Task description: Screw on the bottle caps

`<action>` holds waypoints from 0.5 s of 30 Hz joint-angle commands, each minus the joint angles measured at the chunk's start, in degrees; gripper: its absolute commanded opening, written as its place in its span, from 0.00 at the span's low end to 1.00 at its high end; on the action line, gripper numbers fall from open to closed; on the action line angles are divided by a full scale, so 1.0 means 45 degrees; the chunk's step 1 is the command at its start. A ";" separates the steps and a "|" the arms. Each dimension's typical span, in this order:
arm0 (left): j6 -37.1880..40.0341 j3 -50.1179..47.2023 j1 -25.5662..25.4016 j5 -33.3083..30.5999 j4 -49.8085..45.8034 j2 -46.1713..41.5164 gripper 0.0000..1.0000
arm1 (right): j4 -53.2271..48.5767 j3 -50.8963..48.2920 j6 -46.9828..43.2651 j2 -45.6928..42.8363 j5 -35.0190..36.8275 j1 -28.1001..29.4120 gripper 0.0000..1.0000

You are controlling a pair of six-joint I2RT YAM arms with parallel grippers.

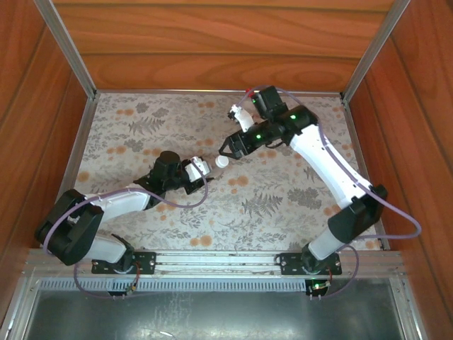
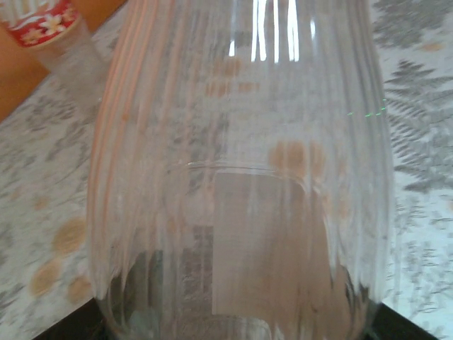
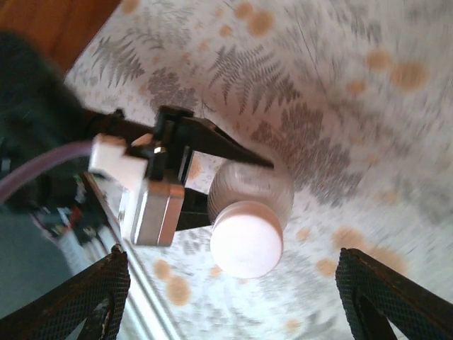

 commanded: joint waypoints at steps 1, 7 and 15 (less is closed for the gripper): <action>-0.0570 0.0434 0.0221 0.2414 0.0373 0.0113 0.50 | -0.0349 -0.0277 -0.5046 -0.0345 -0.0596 0.0034 0.82; -0.0952 0.0455 0.0316 0.3599 0.0295 -0.0097 0.50 | -0.3149 0.1036 -0.8141 0.0337 -0.1300 0.0165 0.81; -0.1070 0.0547 0.0329 0.3905 0.0251 -0.0163 0.50 | -0.2838 0.0697 -0.8310 0.0695 -0.0825 0.0527 0.73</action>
